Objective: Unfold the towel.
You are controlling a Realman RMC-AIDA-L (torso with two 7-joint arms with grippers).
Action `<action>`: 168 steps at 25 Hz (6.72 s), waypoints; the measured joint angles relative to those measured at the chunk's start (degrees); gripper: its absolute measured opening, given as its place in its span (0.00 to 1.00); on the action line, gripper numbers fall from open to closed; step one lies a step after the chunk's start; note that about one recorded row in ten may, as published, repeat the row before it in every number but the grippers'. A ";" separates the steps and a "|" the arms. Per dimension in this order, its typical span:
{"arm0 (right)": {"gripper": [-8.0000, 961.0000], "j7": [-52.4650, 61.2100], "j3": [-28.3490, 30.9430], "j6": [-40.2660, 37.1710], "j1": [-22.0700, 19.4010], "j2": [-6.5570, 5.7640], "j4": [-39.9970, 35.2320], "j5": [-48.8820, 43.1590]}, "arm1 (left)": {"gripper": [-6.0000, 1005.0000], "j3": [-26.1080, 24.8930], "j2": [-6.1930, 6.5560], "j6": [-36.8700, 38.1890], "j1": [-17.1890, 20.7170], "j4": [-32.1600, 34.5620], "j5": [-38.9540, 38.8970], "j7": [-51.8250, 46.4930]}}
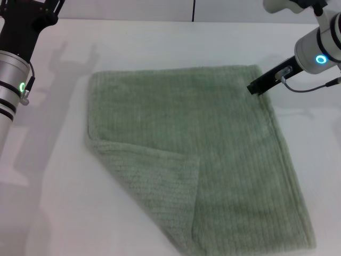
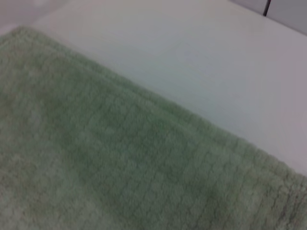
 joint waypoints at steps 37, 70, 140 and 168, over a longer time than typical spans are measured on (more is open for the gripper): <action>0.04 -9.48 0.58 -5.98 4.63 -0.08 13.94 -0.43 | 0.79 0.00 0.00 2.78 0.31 -1.56 0.09 -0.71; 0.05 -10.12 0.57 -6.83 4.87 0.04 14.35 -0.45 | 0.80 19.62 2.04 2.58 8.75 40.65 28.90 -68.52; 0.07 -10.03 0.39 -6.83 5.24 -0.10 14.43 -0.51 | 0.76 54.06 0.43 -3.83 4.36 51.26 66.65 -80.49; 0.07 -10.00 0.46 -6.83 5.33 0.01 14.43 -0.51 | 0.25 58.51 0.41 -5.82 3.47 50.81 68.13 -81.65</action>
